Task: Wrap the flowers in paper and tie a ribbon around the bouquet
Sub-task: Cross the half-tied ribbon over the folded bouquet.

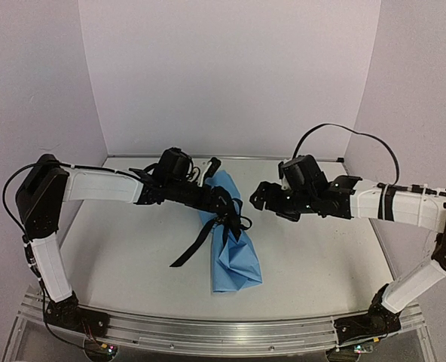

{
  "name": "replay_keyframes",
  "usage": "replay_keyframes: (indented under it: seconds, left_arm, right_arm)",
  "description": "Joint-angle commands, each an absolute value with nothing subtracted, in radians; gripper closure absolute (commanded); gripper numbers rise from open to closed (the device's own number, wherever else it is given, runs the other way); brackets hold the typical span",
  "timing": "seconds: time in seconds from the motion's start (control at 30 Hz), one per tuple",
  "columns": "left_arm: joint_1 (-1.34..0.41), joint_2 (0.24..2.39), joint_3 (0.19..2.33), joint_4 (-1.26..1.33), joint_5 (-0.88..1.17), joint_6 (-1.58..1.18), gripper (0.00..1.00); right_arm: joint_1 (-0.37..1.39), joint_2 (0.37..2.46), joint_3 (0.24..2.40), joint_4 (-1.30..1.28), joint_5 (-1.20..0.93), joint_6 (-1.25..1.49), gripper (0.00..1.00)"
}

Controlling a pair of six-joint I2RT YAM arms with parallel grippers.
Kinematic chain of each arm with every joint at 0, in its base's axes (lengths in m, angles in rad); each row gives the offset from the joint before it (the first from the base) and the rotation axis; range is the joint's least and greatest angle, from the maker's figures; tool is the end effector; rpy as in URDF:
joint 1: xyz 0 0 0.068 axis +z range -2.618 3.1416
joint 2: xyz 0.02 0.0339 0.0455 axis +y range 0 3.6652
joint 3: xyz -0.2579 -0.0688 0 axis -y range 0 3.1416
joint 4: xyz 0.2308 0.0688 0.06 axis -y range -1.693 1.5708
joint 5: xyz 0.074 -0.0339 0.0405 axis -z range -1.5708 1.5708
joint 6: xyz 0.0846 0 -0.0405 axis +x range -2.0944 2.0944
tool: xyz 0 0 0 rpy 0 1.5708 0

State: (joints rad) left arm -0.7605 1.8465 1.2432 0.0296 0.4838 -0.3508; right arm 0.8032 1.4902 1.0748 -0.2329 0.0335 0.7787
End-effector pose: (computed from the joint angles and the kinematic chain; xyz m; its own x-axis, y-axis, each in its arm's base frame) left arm 0.2912 -0.3314 0.1993 -0.6762 0.2235 -0.7020 0.7037 0.4780 -0.5257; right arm 0.2527 0.2578 0.2366 -0.7906 0.1916 -0.5816 -0.2042 0.8129 0.5455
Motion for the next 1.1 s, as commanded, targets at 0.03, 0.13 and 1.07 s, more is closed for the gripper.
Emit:
replay_keyframes:
  seconds: [0.03,0.13,1.07]
  left_arm:
    - [-0.763,1.752,1.288,0.009,0.389,-0.371,0.25]
    - [-0.762,1.738,1.296,-0.024,0.369,-0.372,0.2]
    - [-0.658,1.828,1.481,-0.368,0.237,-0.347,0.28]
  right_arm:
    - [0.839,1.447,1.046,-0.223,0.092,0.736,0.13]
    - [0.843,1.44,1.036,-0.213,0.089,0.731,0.13]
    - [0.949,1.485,1.006,-0.295,0.093,0.595,0.32]
